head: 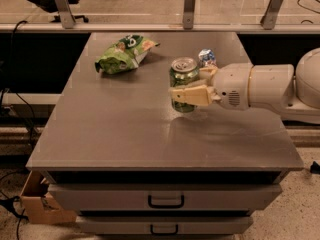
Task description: Place green can upright
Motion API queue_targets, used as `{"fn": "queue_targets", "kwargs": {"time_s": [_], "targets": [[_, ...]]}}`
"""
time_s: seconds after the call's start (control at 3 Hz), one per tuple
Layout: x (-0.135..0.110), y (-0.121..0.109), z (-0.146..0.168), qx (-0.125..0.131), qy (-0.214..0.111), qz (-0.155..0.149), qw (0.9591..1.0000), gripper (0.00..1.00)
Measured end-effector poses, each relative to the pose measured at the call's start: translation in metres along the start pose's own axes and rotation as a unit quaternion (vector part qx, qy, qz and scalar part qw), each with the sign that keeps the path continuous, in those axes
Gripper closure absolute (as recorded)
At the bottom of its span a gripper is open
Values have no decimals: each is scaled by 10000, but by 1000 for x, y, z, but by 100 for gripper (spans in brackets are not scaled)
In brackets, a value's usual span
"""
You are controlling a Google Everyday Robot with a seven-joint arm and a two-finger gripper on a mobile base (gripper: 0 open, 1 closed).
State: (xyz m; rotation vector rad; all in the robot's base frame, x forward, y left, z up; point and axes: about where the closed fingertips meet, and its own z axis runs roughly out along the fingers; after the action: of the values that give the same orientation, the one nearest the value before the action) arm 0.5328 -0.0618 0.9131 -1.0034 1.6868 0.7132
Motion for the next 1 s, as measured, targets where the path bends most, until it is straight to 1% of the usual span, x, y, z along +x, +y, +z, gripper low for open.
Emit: {"fn": "queue_targets", "kwargs": {"time_s": [0.67, 1.0], "targets": [[14, 7, 14, 139, -374, 174, 9991, 100], [19, 9, 21, 156, -451, 226, 9986, 100]]}}
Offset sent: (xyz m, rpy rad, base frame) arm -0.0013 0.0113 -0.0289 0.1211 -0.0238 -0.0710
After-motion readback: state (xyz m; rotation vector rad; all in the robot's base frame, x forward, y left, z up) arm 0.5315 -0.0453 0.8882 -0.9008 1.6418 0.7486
